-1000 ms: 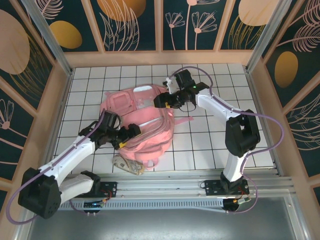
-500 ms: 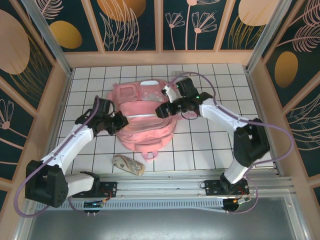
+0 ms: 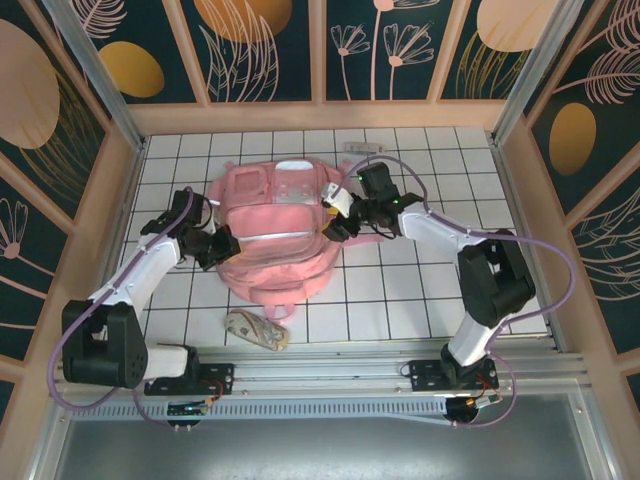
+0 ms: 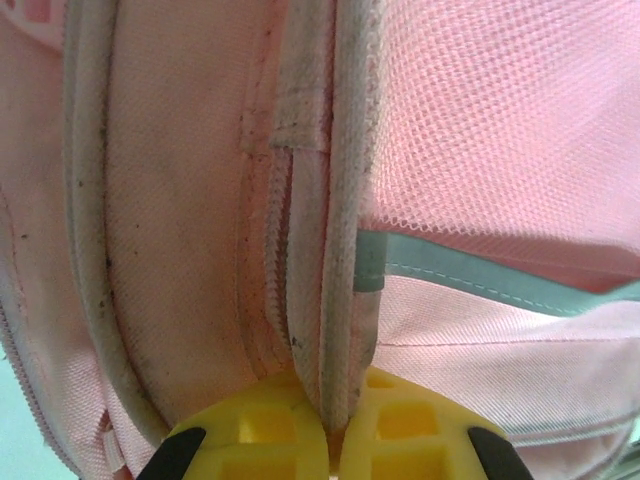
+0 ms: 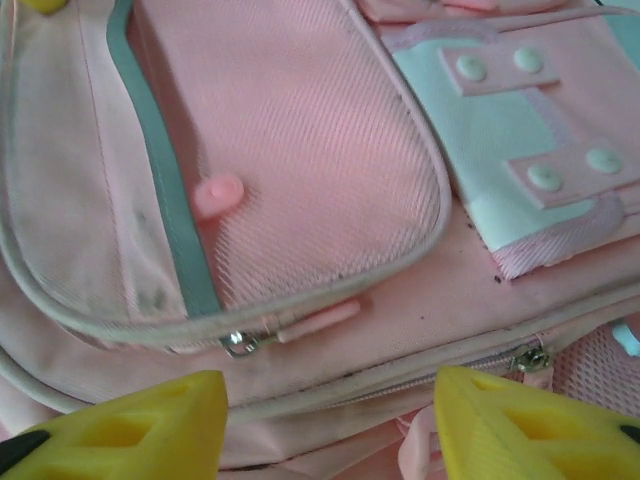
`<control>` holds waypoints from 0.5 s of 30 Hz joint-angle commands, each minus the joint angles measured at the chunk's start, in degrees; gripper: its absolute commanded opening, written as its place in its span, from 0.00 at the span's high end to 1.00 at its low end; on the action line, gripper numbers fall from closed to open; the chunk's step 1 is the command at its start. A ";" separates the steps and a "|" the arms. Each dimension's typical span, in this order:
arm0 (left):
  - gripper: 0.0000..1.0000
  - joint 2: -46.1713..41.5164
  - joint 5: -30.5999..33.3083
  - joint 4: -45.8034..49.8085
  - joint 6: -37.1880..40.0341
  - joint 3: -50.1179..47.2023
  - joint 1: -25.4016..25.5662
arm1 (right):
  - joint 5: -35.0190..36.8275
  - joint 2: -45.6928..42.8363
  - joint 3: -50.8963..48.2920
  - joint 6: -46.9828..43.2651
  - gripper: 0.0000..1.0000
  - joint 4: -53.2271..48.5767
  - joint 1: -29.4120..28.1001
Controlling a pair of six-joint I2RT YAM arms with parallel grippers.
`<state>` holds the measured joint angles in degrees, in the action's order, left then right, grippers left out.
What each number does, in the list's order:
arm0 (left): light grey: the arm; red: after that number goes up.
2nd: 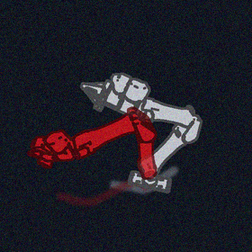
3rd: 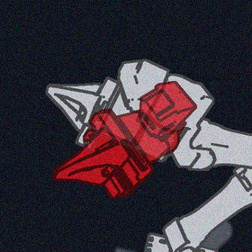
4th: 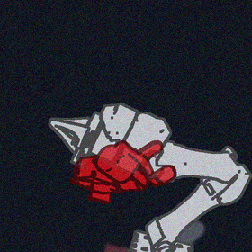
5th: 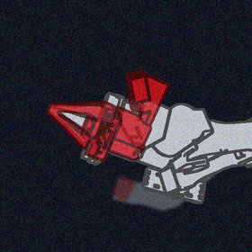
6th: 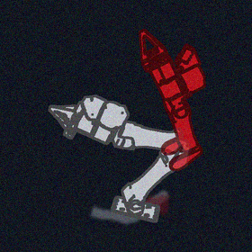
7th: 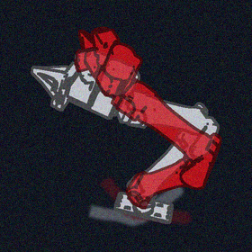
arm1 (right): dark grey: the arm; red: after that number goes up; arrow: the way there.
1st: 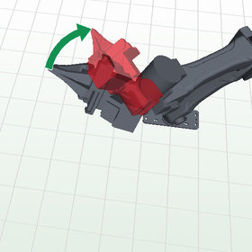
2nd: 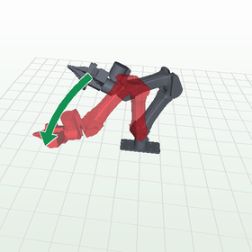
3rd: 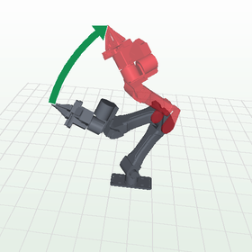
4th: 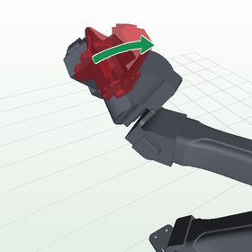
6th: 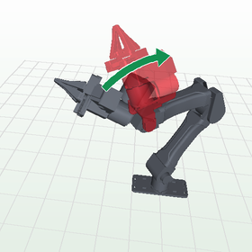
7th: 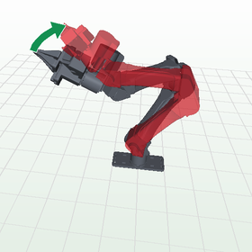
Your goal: Pack the student bag
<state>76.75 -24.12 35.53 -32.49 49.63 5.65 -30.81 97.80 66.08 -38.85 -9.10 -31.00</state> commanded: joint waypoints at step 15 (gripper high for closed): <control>1.00 8.45 6.79 -0.11 6.82 -5.25 -3.08 | 13.36 4.41 -3.63 -15.12 0.22 14.13 -7.45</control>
<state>82.48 -25.04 31.90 -28.03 46.22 3.46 -20.69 100.51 64.01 -49.76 1.50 -37.36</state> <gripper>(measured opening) 0.058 0.773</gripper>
